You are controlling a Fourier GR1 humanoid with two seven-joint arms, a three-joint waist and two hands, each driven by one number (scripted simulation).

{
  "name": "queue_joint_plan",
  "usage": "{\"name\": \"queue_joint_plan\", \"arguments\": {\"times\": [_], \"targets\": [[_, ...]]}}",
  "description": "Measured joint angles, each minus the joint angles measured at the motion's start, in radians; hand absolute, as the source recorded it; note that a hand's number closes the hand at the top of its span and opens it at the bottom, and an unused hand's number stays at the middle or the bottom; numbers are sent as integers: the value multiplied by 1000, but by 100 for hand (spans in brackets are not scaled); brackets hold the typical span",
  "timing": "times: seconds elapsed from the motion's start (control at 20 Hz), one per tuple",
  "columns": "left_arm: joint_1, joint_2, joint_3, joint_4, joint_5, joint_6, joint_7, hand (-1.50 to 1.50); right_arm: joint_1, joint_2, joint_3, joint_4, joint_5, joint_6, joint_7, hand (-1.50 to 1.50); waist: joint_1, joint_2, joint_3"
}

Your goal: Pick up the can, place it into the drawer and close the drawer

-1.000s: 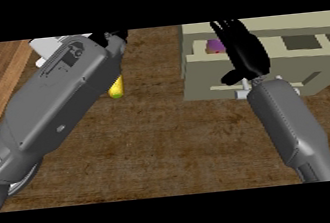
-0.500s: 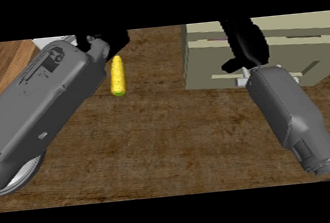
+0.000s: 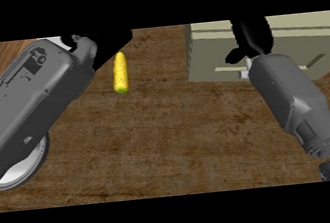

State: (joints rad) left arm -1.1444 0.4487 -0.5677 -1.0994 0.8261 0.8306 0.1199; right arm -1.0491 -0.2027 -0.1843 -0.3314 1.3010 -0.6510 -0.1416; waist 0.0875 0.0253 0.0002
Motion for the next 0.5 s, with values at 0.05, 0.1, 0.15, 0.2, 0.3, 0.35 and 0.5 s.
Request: {"name": "queue_joint_plan", "arguments": {"times": [0.05, 0.1, 0.15, 0.2, 0.3, 0.35, 0.5], "targets": [[7, 4, 0, -7, -5, -2, -2, -150, -12, -5, -1, 16, 4, -2, 4, -150, 2, 2, 1], [16, 3, -3, -22, -8, 5, -2, -150, -21, -13, -4, 30, 6, -2, 6, -150, 6, 3, 2], [14, 2, -2, -28, -9, 8, 5, -150, -36, -13, -4, 45, 10, 1, 13, -150, 5, 5, 3], [15, 9, -3, -35, -11, 8, 13, -150, -47, -17, -5, 59, 14, 4, 19, -150, 8, 7, 4], [26, 5, -5, -43, -18, 13, 14, -150, -69, -25, -10, 83, 15, 14, 21, -150, 7, 13, 7], [33, 8, -7, -53, -19, 11, 17, -150, -76, -30, -13, 93, 15, 16, 22, -150, 10, 14, 8], [48, 18, -4, -70, -23, 1, 19, -150, -96, -39, -20, 121, 14, 26, 20, -150, 14, 18, 9]]}}
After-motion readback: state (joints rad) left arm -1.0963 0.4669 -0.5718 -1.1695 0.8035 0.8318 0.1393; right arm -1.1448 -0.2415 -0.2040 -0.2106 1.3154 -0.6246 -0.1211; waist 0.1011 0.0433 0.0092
